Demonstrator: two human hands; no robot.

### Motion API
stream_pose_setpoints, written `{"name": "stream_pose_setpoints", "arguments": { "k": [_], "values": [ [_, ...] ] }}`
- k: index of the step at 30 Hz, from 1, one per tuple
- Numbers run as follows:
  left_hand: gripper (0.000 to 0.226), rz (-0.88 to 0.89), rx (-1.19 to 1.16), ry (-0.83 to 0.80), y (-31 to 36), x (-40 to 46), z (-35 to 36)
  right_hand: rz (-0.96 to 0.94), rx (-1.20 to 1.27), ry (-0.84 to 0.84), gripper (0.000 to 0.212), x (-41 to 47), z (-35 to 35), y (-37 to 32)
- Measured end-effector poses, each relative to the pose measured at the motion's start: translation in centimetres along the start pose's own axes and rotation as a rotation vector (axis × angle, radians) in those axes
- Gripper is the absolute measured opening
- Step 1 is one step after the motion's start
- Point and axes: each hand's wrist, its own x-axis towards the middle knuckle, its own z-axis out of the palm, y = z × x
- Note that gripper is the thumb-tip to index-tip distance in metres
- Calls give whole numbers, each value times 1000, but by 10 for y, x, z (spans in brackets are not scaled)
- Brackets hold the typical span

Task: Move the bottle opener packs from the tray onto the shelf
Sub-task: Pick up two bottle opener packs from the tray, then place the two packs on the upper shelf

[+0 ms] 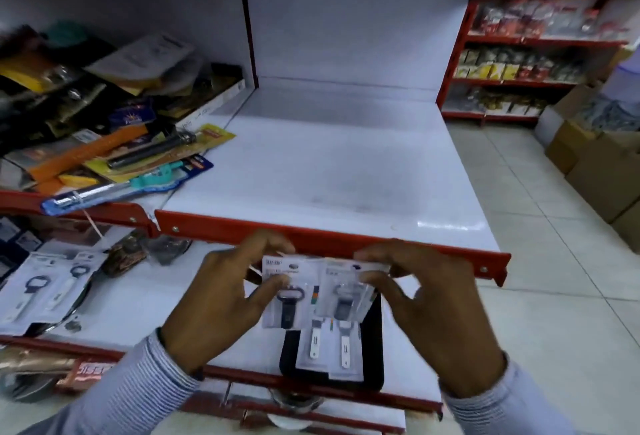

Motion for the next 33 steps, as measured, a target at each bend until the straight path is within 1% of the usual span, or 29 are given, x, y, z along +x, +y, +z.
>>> {"name": "stream_pose_setpoints", "arguments": {
  "k": [2,5,7,9,11,13,14,15,17,18,19,21,23,25,26,28,31,33],
  "values": [
    [32,22,-104,76,19,20,-24,76,251,55,21,25,-24,-11],
    [34,-8,-301,198,28,63,-44,96,411,125,21,74,-42,-11],
    [33,-28,-416,253,25,102,-47,163,594,115,22,112,-42,1],
    [28,-40,-410,273,9,142,-42,271,672,67,22,151,-29,21],
    [26,-56,-293,252,-20,177,-31,339,563,23,21,180,-9,44],
    [25,-124,-216,172,-52,202,-18,379,343,-31,20,199,13,71],
    [21,-166,-156,128,-63,210,-12,389,251,-63,19,205,22,82],
    [16,-197,-94,92,-67,211,-6,395,179,-100,18,207,29,92],
    [17,-240,-16,77,-68,210,-2,408,100,-144,20,205,38,99],
    [19,-257,21,63,-68,209,0,413,56,-147,24,203,40,98],
    [26,-246,93,37,-66,206,0,397,-8,-161,32,199,41,96],
    [48,-202,288,-37,-65,196,-1,342,-115,-236,52,188,41,90],
    [61,-163,445,-23,-55,177,-3,264,-205,-259,65,171,37,79],
    [72,-31,536,98,-38,148,-2,149,-314,-149,69,146,31,65],
    [72,29,566,144,-29,130,0,81,-342,-79,69,129,29,57],
    [66,134,578,217,-19,101,5,-66,-330,62,68,97,21,36],
    [62,288,572,278,-18,59,19,-175,-338,146,64,53,22,27],
    [50,450,573,354,-25,34,33,-292,-357,210,57,28,26,34]
  ]
}}
